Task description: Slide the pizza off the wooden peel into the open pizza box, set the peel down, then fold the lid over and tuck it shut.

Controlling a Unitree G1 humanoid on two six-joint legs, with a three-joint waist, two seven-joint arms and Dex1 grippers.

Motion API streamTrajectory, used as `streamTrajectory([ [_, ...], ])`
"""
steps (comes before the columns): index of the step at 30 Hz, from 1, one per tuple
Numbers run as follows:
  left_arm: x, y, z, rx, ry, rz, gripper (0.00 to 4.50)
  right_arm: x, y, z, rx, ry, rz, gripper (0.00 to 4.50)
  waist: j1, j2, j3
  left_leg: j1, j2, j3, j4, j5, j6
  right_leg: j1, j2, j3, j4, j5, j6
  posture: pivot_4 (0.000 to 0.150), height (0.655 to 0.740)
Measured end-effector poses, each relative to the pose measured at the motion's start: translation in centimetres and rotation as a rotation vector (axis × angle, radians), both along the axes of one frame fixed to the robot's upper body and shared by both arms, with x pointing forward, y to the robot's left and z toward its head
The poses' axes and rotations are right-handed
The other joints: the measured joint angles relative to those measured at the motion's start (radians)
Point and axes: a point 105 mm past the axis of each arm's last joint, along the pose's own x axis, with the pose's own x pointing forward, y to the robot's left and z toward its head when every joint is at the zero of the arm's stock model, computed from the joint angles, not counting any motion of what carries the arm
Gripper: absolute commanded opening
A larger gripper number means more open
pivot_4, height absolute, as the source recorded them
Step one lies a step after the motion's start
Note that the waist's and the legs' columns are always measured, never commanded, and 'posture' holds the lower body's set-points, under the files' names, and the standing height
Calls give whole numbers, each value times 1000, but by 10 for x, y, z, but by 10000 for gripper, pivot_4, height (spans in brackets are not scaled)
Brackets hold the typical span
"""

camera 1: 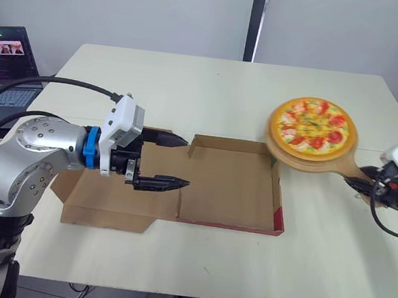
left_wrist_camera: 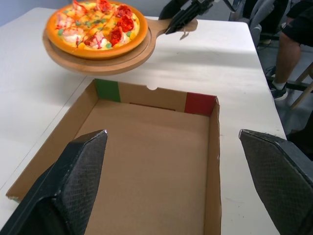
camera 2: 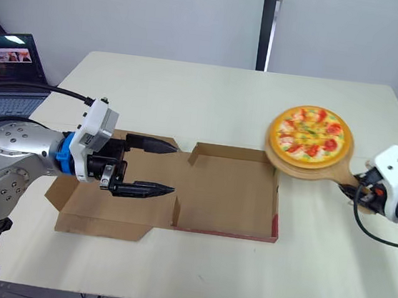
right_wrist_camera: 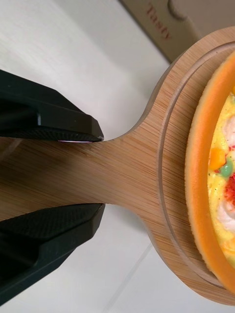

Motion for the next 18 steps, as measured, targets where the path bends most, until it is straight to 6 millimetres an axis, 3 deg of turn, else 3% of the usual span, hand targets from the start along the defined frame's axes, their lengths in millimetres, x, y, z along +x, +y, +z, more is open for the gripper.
streamTrajectory([
  [8, -1, 13, -4, 30, 2, 55, 45000, 2, 29, -9, -89, 43, 195, 15631, 3, 0, 0, -11, 0, -2, 2, 0, 0, -10, 0, -1, 0, 1, -1, 1500, 7400],
  [18, -2, 19, -8, 43, 13, 78, 45000, 3, 39, -1, -227, 3, 324, 15631, 4, 0, 0, -14, 0, -2, 3, 0, 0, -12, 0, -2, 0, 1, -1, 1500, 7400],
])
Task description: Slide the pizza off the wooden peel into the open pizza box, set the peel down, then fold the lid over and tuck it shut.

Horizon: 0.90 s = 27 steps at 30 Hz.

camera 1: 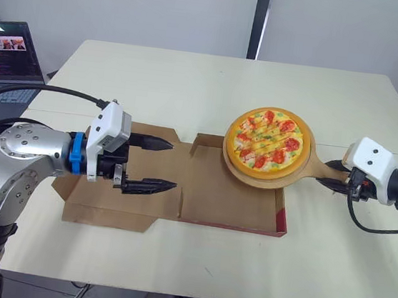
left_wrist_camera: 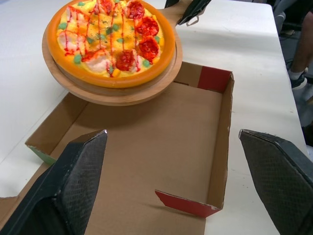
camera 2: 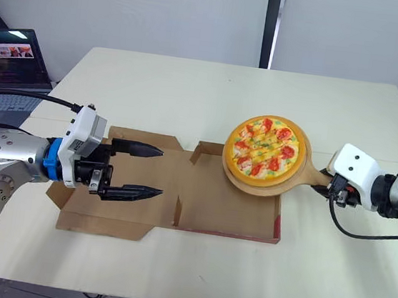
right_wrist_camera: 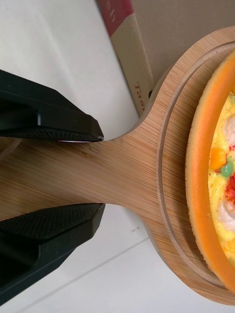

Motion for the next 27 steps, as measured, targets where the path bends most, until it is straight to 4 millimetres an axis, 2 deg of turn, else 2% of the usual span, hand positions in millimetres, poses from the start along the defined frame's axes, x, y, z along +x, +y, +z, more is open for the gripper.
streamTrajectory([
  [18, -4, -1, -4, 7, 14, -19, 45000, 7, 0, 11, -119, -91, 55, 15631, 0, 0, 0, 0, 0, 0, 0, 0, 0, 0, 0, 0, 0, 0, 0, 1500, 7400],
  [27, -4, -3, -8, 13, 24, -31, 45000, 13, -7, 19, -170, -147, 41, 15631, -1, 0, 0, 0, 0, 1, 1, 0, 0, 0, 0, 0, 1, 0, 0, 1500, 7400],
])
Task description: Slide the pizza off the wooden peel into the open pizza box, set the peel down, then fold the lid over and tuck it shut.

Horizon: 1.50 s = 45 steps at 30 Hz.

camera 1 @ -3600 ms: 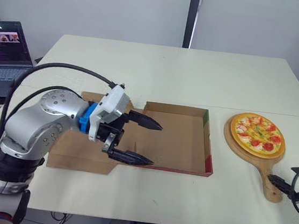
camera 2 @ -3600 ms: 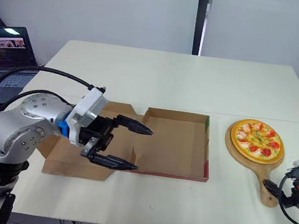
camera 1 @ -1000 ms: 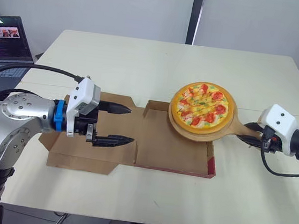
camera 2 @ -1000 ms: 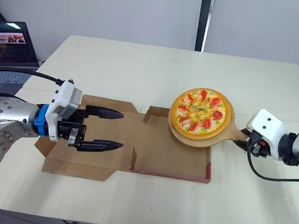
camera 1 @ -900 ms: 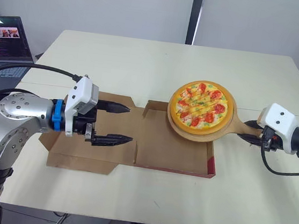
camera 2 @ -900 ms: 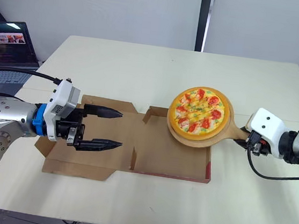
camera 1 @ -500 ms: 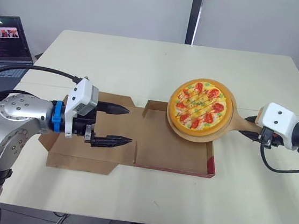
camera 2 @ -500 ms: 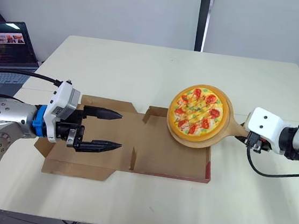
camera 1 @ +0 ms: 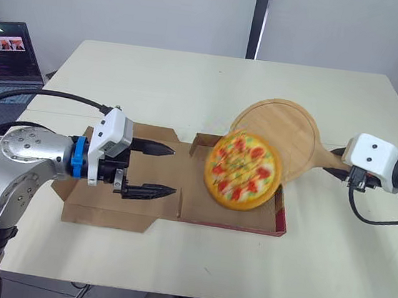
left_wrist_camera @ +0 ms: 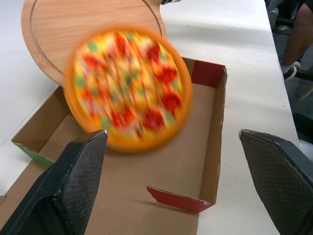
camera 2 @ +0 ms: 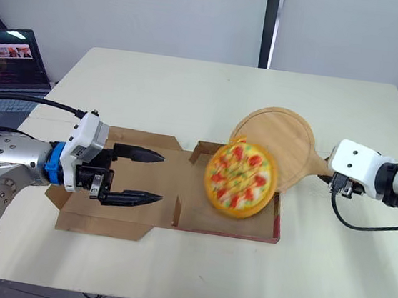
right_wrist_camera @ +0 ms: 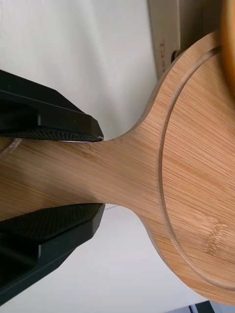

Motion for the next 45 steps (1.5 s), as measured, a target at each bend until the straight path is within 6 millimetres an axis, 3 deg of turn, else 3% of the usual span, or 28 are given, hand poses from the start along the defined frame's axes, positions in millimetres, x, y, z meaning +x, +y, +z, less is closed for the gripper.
streamTrajectory([
  [12, 0, -2, -2, -5, -7, -8, 45000, 12, -17, 19, -6, -75, -52, 15631, -1, 0, 0, 0, 0, 0, 1, 0, 0, 0, 0, 0, 1, 0, -1, 1500, 7400],
  [19, -1, -7, 0, -33, -8, -24, 45000, 4, -40, 30, 113, -79, -158, 15631, 2, 0, 0, -1, 0, 0, 3, 0, 0, 0, 0, 0, 1, 1, 0, 1500, 7400],
  [33, -12, -52, 26, -167, -35, -164, 45000, -47, -85, -53, 543, 108, -630, 15631, 6, 1, -1, 0, -1, 0, 11, 0, 1, 5, 0, 1, 2, 5, 2, 1500, 7400],
  [39, -18, -71, 27, -210, -4, -227, 45000, -62, -91, -87, 603, 169, -796, 15631, 4, 2, -1, 0, -1, 1, 11, 0, 1, 5, 0, 2, 2, 5, 2, 1500, 7400],
  [45, -16, -80, 27, -236, -2, -228, 45000, -68, -96, -104, 629, 173, -891, 15631, 4, 2, -1, 1, -1, 1, 11, 0, 1, 5, 0, 2, 2, 6, 2, 1500, 7400],
])
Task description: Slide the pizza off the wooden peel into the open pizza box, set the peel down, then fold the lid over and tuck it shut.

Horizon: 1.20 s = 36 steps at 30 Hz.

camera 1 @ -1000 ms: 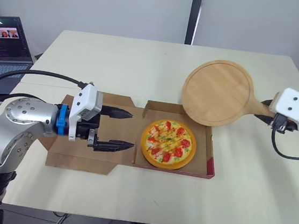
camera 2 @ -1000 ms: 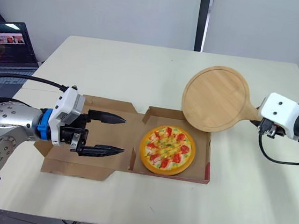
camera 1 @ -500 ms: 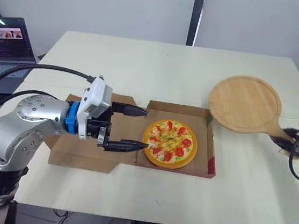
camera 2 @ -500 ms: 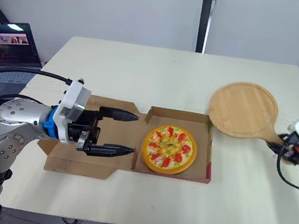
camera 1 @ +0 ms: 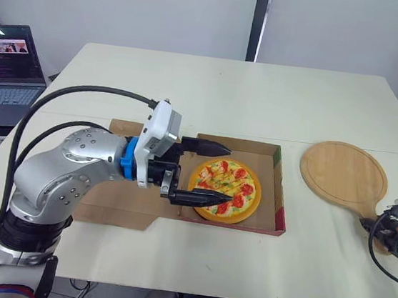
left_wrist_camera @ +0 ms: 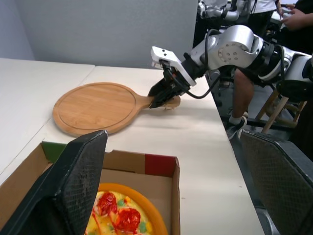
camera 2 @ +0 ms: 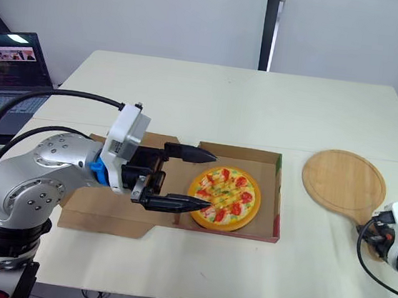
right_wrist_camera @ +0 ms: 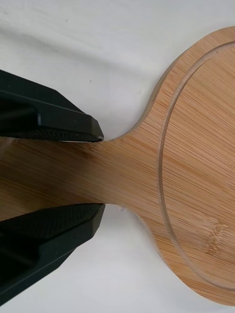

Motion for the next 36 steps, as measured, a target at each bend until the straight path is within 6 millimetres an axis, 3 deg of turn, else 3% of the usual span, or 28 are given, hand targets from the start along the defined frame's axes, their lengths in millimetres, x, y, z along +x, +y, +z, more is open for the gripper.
streamTrajectory([
  [2, 2, -2, -3, 11, -2, 11, 45000, -1, 0, -3, 4, 4, -14, 15631, 0, 0, 0, 0, 0, 0, 0, 0, 0, 0, 0, 0, 0, 0, 0, 1500, 7400],
  [6, 7, -4, -5, 16, -28, 51, 45000, -3, -4, -6, -3, 14, -47, 29003, 1, 0, 0, 0, 0, 0, 0, 0, 0, 1, 0, 0, 0, 0, 0, 1500, 7400],
  [10, 9, -3, -5, 19, -36, 71, 45000, -18, -8, -8, -28, 81, -2, 43547, 3, 0, 0, 0, 0, 0, 0, 0, 0, 1, 0, 0, -1, 0, 0, 1500, 7400],
  [14, 15, 6, -7, 8, -36, 137, 45000, -17, -13, 27, -113, 29, 105, 44522, -4, 1, -1, 2, 0, 2, 0, 0, 0, 2, 1, 1, -1, 0, 1, 1500, 7400],
  [16, 20, 15, -8, -11, -34, 195, 45000, -10, -4, 47, -143, -28, 196, 44522, -9, 1, -1, 4, 2, 2, 0, 0, 0, 3, 2, 1, -1, 0, 1, 1500, 7400],
  [19, 26, 37, -13, -42, -9, 317, 45000, 9, 29, 71, -123, -150, 377, 44522, -18, 1, -1, 5, 3, 2, 0, 0, 0, 3, 3, 1, 0, 0, 1, 1500, 7400],
  [24, 21, 84, -30, -101, 104, 509, 45000, 41, 99, 100, -125, -325, 689, 44522, -27, 0, 0, 3, 3, 1, -1, 0, 0, 2, 2, 1, -1, 1, 0, 1500, 7400],
  [28, 10, 128, -48, -170, 231, 745, 45000, 48, 161, 117, -87, -425, 995, 44522, -28, 0, 0, 3, 4, 1, -1, 0, 0, 1, 2, 0, -2, 1, 0, 1500, 7400],
  [32, -11, 158, -61, -310, 401, 899, 45000, 50, 198, 122, -36, -397, 1190, 44522, -13, -2, 0, 1, 10, 0, 0, 0, 0, 1, 1, -1, -3, 2, -2, 1500, 7400],
  [36, -48, 180, -79, -540, 711, 992, 45000, 49, 228, 126, 36, -359, 1347, 44522, -9, -2, 0, 1, 12, 0, -1, 0, 0, 0, 2, -1, -3, 2, -2, 1500, 7400],
])
